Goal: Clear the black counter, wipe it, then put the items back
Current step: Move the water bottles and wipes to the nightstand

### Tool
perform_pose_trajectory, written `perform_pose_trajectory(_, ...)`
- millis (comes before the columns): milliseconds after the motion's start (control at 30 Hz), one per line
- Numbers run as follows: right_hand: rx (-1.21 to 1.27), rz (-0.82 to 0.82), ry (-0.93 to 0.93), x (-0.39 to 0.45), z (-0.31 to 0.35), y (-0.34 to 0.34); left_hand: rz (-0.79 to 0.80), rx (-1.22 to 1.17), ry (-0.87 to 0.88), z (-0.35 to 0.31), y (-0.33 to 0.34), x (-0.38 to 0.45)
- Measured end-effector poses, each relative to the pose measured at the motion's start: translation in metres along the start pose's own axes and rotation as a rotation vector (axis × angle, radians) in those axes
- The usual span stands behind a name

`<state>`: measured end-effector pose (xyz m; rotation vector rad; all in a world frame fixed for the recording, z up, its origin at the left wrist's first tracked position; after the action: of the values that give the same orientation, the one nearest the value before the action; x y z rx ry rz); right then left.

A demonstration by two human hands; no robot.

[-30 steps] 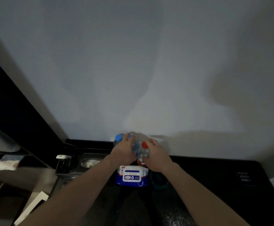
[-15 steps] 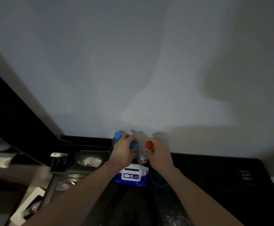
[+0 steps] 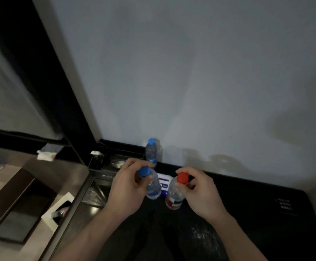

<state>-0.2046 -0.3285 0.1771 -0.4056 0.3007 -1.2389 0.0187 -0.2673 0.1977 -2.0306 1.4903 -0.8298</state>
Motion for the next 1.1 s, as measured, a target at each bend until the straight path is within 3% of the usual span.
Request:
perform_pose_trajectory(300,-0.006,0.331,0.034,-0.097,0.020,0.072,0.026,0.183,-0.221,0.020,-0.060,-0.149)
perform_pose_trajectory(600,0.032,0.567,-0.013,-0.141,0.071,0.159,-0.111,0.137,-0.403,0.071,-0.129,-0.243)
perform_pose_trajectory(900,-0.013,0.539,-0.139,-0.186,0.150,0.279,-0.215,0.088,-0.408,0.141,-0.243,-0.312)
perform_pose_trajectory(1100,0.014,0.500,-0.153,-0.220,0.194,0.369,-0.203,0.113,-0.437,0.210,-0.318,-0.362)
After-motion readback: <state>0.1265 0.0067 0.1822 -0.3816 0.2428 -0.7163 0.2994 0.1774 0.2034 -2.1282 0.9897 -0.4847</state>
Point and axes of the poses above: each hand's wrist, its own x-axis towards the middle knuckle, its own y-axis out of the palm, z = x × y, the point moved 5 cm from there along x, towards the middle knuckle, and after that the axes turned 8 degrees about x, right-handed, at the moved point
